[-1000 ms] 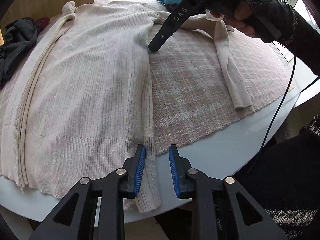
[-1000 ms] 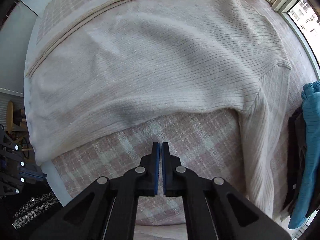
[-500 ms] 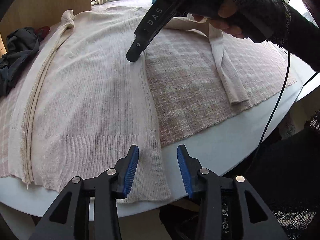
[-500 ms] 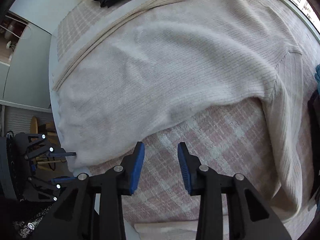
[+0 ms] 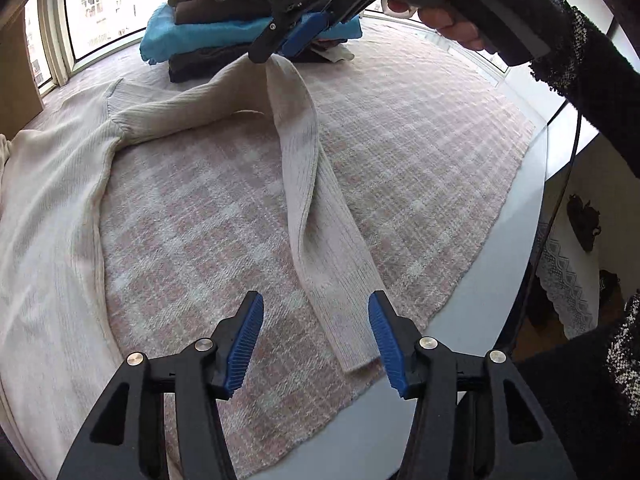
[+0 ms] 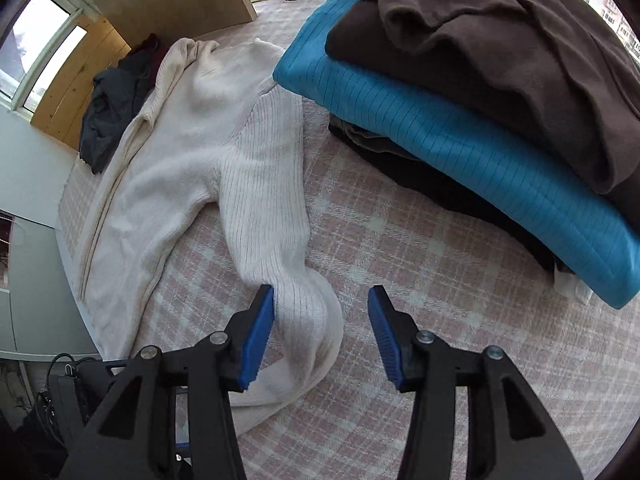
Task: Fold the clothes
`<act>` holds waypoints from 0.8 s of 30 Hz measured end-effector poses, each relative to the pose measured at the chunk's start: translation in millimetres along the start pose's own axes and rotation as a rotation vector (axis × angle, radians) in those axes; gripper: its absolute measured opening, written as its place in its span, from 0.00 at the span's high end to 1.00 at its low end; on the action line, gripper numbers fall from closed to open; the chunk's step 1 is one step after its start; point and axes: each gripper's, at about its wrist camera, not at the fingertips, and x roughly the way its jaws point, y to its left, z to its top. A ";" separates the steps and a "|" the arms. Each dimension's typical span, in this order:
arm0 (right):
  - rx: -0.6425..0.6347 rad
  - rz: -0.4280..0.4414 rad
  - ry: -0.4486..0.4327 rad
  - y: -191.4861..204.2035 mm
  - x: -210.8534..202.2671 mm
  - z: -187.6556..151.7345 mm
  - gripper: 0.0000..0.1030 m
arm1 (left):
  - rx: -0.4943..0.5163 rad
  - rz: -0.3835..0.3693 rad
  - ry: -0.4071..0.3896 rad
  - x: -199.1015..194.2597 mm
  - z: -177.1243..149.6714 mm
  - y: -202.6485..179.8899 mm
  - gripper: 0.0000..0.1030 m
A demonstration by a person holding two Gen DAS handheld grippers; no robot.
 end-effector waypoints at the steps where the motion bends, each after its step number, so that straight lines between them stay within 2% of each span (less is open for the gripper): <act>1: 0.000 0.006 0.003 1.1 3.5 3.8 0.54 | 0.017 -0.008 0.020 10.0 4.8 -2.7 0.49; 3: -0.008 0.019 0.002 4.6 7.8 13.2 0.54 | 0.067 -0.039 0.035 18.9 8.1 -11.1 0.55; 4: -0.017 0.025 -0.002 7.3 8.5 18.9 0.54 | 0.090 -0.056 0.042 23.1 9.7 -15.2 0.66; 5: -0.027 0.031 -0.007 9.9 9.1 24.7 0.54 | 0.090 -0.101 0.053 22.0 9.9 -18.7 0.86; 7: -0.024 0.057 -0.017 13.0 12.2 39.9 0.54 | 0.092 -0.186 0.033 4.9 5.4 -27.9 0.90; 8: -0.031 0.058 -0.014 15.8 15.9 48.8 0.54 | 0.092 -0.228 0.023 -3.8 2.9 -32.4 0.96; 11: -0.087 0.008 0.014 33.2 36.6 73.0 0.54 | 0.075 -0.241 -0.025 -42.6 -17.4 -35.2 0.96; 15: -0.129 -0.077 0.080 50.0 81.9 100.1 0.54 | -0.058 -0.227 -0.063 -76.2 -50.1 -11.4 0.96; 17: -0.114 -0.064 0.133 50.4 102.5 106.5 0.54 | -0.118 -0.178 -0.072 -82.6 -62.5 1.6 0.96; 20: -0.158 -0.070 0.132 57.8 113.3 105.6 0.52 | -0.196 -0.137 -0.090 -82.3 -72.6 14.5 0.96; 21: -0.190 -0.097 0.135 62.1 116.3 103.7 0.55 | -0.209 -0.133 -0.100 -81.9 -73.3 16.4 0.96; 22: -0.223 -0.128 0.138 66.6 119.3 101.7 0.68 | -0.223 -0.129 -0.109 -81.6 -74.0 18.4 0.96; 23: -0.222 -0.110 0.158 67.7 121.4 101.8 0.95 | -0.231 -0.118 -0.114 -81.9 -75.3 21.6 0.97; 24: -0.218 -0.087 0.180 68.4 123.3 102.1 0.94 | -0.239 -0.107 -0.119 -82.3 -76.6 24.6 0.97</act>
